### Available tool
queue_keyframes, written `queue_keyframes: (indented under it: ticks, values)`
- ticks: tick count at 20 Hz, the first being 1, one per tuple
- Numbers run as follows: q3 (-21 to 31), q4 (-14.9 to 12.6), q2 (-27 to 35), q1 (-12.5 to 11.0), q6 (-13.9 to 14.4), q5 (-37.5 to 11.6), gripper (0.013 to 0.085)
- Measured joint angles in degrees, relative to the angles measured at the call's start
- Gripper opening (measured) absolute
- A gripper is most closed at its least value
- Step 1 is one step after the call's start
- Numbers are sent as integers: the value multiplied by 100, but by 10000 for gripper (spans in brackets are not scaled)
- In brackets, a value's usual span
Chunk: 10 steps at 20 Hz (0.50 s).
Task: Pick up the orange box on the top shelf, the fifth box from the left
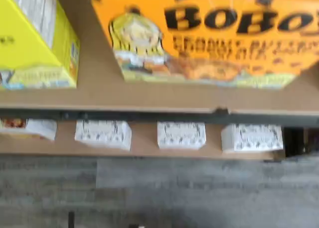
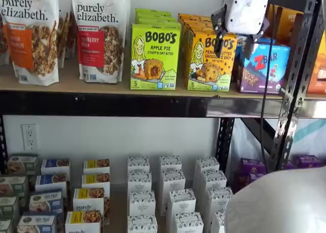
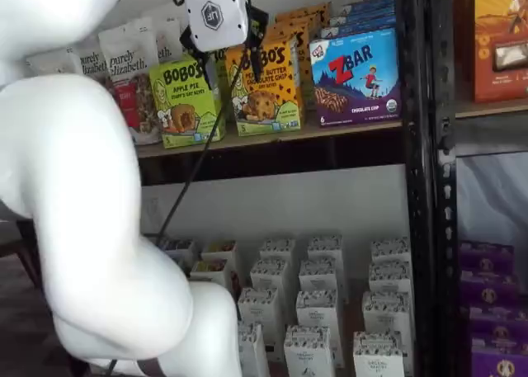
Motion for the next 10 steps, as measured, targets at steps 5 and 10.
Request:
queue_keyframes:
  ticks: [5,10]
  values:
    - [193,-29,83,77,72,-835,850]
    - [257,110,206,59,32,-1258,850]
